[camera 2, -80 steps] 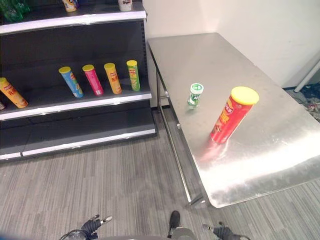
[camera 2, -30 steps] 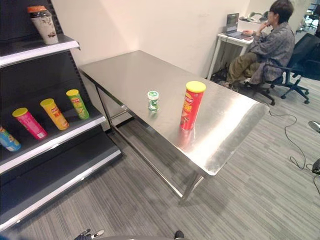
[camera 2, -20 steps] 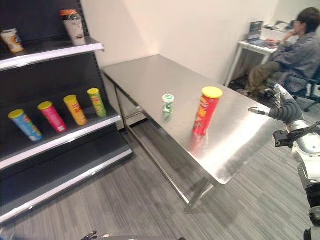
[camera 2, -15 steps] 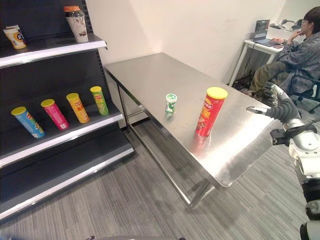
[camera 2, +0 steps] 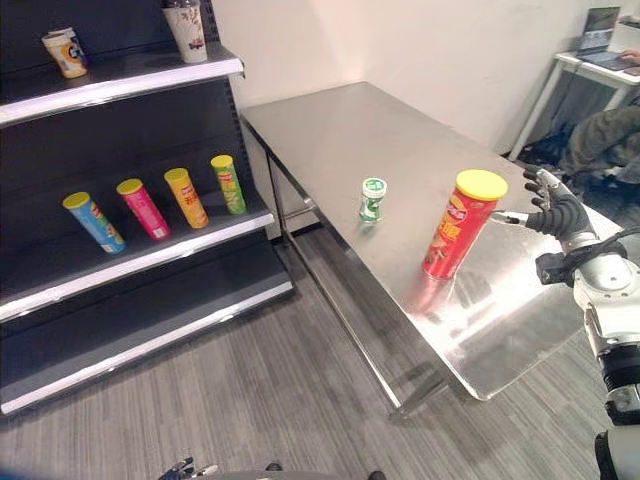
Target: Put the goods on the table back onto the shelves and tidy them up.
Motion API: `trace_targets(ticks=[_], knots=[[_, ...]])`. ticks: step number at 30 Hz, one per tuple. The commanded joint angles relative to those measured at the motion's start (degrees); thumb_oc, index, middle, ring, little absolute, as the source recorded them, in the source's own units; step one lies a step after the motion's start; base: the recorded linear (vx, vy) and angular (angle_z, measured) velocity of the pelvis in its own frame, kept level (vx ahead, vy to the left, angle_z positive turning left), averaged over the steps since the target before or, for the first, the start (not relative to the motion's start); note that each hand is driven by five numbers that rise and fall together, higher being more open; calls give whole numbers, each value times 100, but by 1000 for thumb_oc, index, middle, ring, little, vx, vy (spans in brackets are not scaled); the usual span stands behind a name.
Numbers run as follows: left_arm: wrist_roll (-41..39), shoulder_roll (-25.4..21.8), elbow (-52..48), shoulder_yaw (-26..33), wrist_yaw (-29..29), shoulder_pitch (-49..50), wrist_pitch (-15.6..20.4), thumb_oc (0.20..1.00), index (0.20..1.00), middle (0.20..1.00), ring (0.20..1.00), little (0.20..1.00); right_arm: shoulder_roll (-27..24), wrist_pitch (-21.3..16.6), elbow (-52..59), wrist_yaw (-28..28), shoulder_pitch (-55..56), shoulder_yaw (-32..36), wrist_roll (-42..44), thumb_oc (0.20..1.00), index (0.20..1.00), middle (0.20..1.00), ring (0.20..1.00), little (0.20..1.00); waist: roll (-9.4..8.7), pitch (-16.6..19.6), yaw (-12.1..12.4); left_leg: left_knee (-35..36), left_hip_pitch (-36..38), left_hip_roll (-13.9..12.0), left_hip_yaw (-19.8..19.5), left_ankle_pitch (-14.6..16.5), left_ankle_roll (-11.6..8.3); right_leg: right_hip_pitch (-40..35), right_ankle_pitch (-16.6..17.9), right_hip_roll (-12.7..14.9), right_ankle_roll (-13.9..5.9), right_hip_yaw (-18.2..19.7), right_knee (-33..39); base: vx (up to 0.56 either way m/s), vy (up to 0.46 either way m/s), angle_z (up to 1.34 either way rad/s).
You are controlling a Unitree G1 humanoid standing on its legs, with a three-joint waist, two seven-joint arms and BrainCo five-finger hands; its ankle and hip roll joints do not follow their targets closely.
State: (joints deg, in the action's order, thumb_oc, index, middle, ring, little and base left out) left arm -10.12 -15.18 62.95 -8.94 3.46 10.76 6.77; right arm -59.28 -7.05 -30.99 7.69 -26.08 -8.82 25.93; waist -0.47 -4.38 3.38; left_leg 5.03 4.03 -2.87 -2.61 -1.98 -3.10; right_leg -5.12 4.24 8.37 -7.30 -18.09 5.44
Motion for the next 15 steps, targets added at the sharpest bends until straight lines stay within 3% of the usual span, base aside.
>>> trace_targets(ticks=[1,9,15], knots=[[-171,-208,43,-176,-28,-297,115,1000,1000,1000,1000,1000,-325,-252,49,22,-772,-387,193,1000,1000,1000,1000,1000,-248,37,188,-3,-10,-109,190,211,-341,-216,-257,6,-133,256,-70,15,-18,5],[-193,-175,51,-171,-37,-268,106,1000,1000,1000,1000,1000,-253,-283,142,73,-839,-463,276,1000,1000,1000,1000,1000,-282,60,223,-3,29,-132,197,216,-360,-278,-279,-13,-131,212,-45,2,-2,0],[-143,-163,13,-189,45,-240,126,1000,1000,1000,1000,1000,-432,-229,494,468,-723,-593,518,1000,1000,1000,1000,1000,-297,69,221,-3,30,-140,209,222,-376,-288,-283,-7,-137,175,-45,0,0,0]])
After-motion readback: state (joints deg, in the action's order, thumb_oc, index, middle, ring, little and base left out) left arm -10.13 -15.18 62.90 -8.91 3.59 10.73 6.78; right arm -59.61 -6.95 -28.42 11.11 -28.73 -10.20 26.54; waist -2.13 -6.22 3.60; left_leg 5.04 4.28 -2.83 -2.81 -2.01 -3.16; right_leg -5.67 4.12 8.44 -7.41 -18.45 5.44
